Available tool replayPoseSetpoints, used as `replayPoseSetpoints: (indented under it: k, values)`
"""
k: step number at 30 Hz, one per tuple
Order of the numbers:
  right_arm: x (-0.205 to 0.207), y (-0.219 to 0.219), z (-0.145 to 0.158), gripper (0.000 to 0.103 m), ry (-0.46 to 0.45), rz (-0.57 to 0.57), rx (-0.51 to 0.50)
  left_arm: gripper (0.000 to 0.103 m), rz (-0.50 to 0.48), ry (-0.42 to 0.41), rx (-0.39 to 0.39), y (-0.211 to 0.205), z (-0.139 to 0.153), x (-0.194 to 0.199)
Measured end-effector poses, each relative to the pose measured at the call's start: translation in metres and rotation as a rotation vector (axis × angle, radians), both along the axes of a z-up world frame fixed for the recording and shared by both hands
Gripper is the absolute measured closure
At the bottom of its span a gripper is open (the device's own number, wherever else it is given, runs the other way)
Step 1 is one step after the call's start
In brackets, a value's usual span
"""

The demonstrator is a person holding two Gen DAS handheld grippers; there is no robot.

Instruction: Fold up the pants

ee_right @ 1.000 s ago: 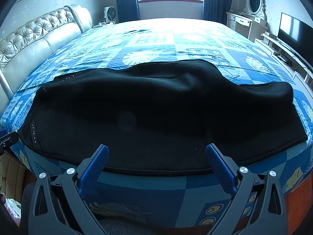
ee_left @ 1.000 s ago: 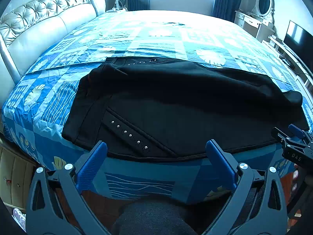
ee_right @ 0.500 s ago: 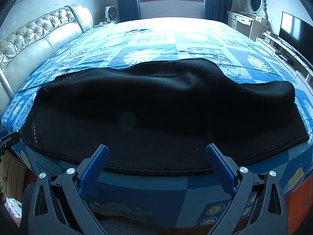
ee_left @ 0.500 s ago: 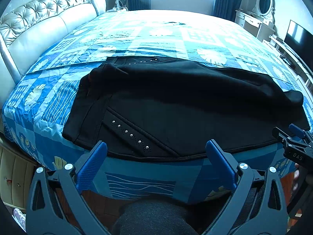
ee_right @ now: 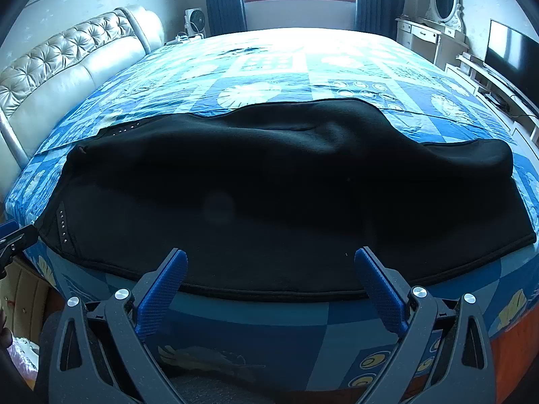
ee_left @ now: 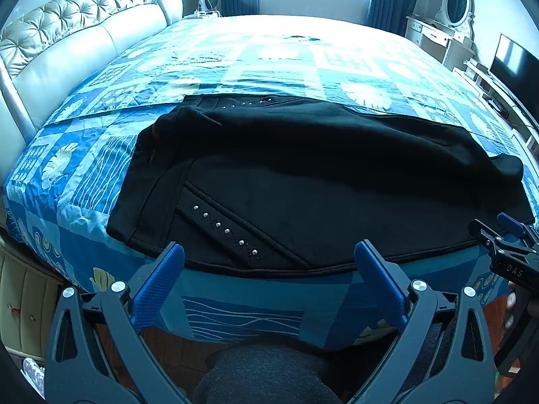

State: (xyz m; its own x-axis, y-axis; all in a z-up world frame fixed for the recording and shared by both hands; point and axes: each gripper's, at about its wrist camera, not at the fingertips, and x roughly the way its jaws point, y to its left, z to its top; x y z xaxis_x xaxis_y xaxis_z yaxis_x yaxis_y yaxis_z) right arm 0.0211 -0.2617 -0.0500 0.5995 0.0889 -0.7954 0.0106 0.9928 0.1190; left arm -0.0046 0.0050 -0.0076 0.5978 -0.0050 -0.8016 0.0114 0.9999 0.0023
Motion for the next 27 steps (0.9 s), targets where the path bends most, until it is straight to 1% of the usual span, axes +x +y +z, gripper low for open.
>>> replayPoseSetpoints:
  k: [3, 9, 14, 17, 19, 21, 24, 25, 26, 27]
  values:
    - [0.000, -0.001, 0.002, 0.005, 0.002, 0.009, 0.014, 0.002, -0.001, 0.002, -0.001, 0.001, -0.001, 0.000]
    - [0.003, 0.003, 0.011, 0.005, -0.005, 0.061, 0.063, 0.002, -0.019, 0.006, -0.007, 0.003, -0.001, 0.005]
    - [0.019, 0.009, 0.019, 0.005, -0.006, 0.160, 0.110, 0.002, -0.076, -0.008, -0.027, 0.012, 0.006, 0.014]
    - [0.044, 0.011, 0.026, 0.005, -0.006, 0.243, 0.171, 0.002, -0.097, -0.012, -0.036, 0.029, 0.009, 0.030]
    - [0.066, 0.011, 0.030, 0.005, 0.003, 0.295, 0.215, 0.002, -0.105, 0.000, -0.043, 0.050, 0.009, 0.049]
    - [0.091, 0.013, 0.034, 0.005, 0.003, 0.338, 0.229, 0.002, -0.098, 0.006, -0.052, 0.074, 0.011, 0.072]
    - [0.139, 0.022, 0.038, 0.005, 0.002, 0.395, 0.173, 0.002, -0.086, 0.012, -0.076, 0.117, 0.012, 0.117]
    - [0.158, 0.025, 0.037, 0.005, 0.008, 0.407, 0.146, 0.002, -0.083, 0.021, -0.098, 0.137, 0.009, 0.140]
    - [0.168, 0.025, 0.036, 0.005, 0.017, 0.412, 0.138, 0.002, -0.077, 0.027, -0.116, 0.149, 0.006, 0.154]
    - [0.187, 0.027, 0.032, 0.005, 0.039, 0.426, 0.132, 0.002, -0.071, 0.037, -0.134, 0.159, 0.001, 0.168]
